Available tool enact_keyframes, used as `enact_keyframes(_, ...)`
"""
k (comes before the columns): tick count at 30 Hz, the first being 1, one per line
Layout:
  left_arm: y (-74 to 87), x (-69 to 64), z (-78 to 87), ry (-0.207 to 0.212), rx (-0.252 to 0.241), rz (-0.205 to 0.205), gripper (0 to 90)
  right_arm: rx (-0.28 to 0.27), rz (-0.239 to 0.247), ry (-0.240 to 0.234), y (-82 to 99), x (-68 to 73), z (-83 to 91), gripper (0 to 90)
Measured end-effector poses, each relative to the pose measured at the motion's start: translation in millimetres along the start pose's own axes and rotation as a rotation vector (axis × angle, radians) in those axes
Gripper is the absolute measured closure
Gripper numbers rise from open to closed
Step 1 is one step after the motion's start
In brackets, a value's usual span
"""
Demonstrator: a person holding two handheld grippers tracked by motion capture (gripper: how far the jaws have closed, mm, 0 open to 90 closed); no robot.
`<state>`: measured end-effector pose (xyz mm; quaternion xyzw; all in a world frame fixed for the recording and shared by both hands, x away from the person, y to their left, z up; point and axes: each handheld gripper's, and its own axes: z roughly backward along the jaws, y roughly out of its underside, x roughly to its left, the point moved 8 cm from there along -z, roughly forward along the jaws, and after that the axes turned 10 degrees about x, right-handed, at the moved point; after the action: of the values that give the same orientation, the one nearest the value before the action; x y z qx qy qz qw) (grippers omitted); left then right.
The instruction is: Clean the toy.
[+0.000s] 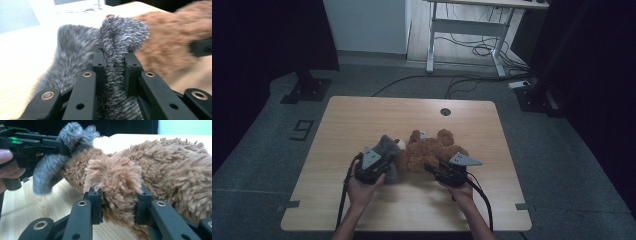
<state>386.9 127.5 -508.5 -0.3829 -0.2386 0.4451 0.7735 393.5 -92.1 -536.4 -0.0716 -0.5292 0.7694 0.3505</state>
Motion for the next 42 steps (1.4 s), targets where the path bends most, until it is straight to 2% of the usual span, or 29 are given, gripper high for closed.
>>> enact_keyframes(1,5.3,7.9,1.2,0.003,0.004,0.028,74.7,0.0,0.0,0.001,0.2,-0.2,0.2,66.9)
enact_keyframes(3,17.3,18.3,1.0,0.049,-0.007,0.093,74.7,0.0,-0.005,-0.002,0.6,-0.3,0.7,66.8)
enact_keyframes(4,21.1,20.8,0.2,0.062,-0.016,0.117,74.6,0.0,-0.006,-0.003,0.9,-0.4,0.8,66.9)
enact_keyframes(5,25.2,22.1,-2.1,0.092,-0.028,0.158,74.7,0.0,-0.006,-0.004,0.9,-0.4,0.8,66.8)
enact_keyframes(6,26.2,19.7,-5.0,0.104,-0.023,0.156,74.7,-0.001,-0.009,-0.003,1.0,-0.4,0.8,66.8)
enact_keyframes(8,21.9,13.2,-5.0,0.102,-0.019,0.124,74.8,-0.001,-0.01,-0.002,1.0,0.0,0.5,66.7)
enact_keyframes(11,6.4,-0.1,2.6,0.132,-0.045,0.085,74.9,-0.007,-0.02,-0.003,1.2,-0.3,0.4,66.7)
enact_keyframes(15,-17.2,-28.8,8.1,0.163,-0.073,0.011,74.8,-0.007,-0.02,-0.004,2.2,0.4,0.0,66.7)
enact_keyframes(19,-38.0,-61.5,-4.3,0.186,-0.058,-0.058,74.6,-0.007,-0.02,-0.004,2.5,1.1,-0.1,66.6)
enact_keyframes(21,-43.7,-70.3,-14.6,0.178,-0.037,-0.091,74.4,-0.006,-0.019,-0.005,2.5,1.2,0.1,66.6)
enact_keyframes(22,-43.7,-71.6,-23.2,0.164,-0.009,-0.111,74.3,-0.006,-0.02,-0.005,2.5,1.2,0.2,66.6)
enact_keyframes(23,-39.4,-69.9,-35.7,0.16,0.037,-0.118,74.2,-0.007,-0.022,-0.006,2.7,1.3,0.2,66.6)
enact_keyframes(24,-33.7,-67.2,-44.8,0.173,0.07,-0.103,74.3,-0.007,-0.022,-0.005,3.2,1.6,-0.1,66.6)
enact_keyframes(25,-29.0,-64.3,-50.0,0.18,0.083,-0.095,74.3,-0.006,-0.023,-0.004,3.5,1.7,-0.3,66.7)
enact_keyframes(27,-20.0,-56.6,-54.2,0.195,0.073,-0.058,74.9,0.001,-0.014,0.001,4.4,1.9,-1.6,66.8)
enact_keyframes(28,-18.1,-54.3,-52.2,0.195,0.071,-0.047,75.2,0.007,-0.01,0.001,5.1,2.6,-2.7,66.9)
enact_keyframes(32,-12.2,-48.7,-42.4,0.177,0.067,-0.063,75.4,0.019,0.009,-0.001,6.2,6.9,-6.0,67.1)
enact_keyframes(34,-10.5,-44.5,-36.3,0.175,0.056,-0.058,75.4,0.025,0.015,-0.002,7.0,9.0,-6.9,67.1)
enact_keyframes(39,-4.2,-19.7,-13.3,0.137,0.019,-0.029,75.3,0.025,0.016,0.004,7.5,9.0,-7.3,67.2)
enact_keyframes(42,12.0,-2.1,-6.7,0.119,0.027,0.006,75.3,0.024,0.013,0.0,8.1,8.8,-7.4,67.2)
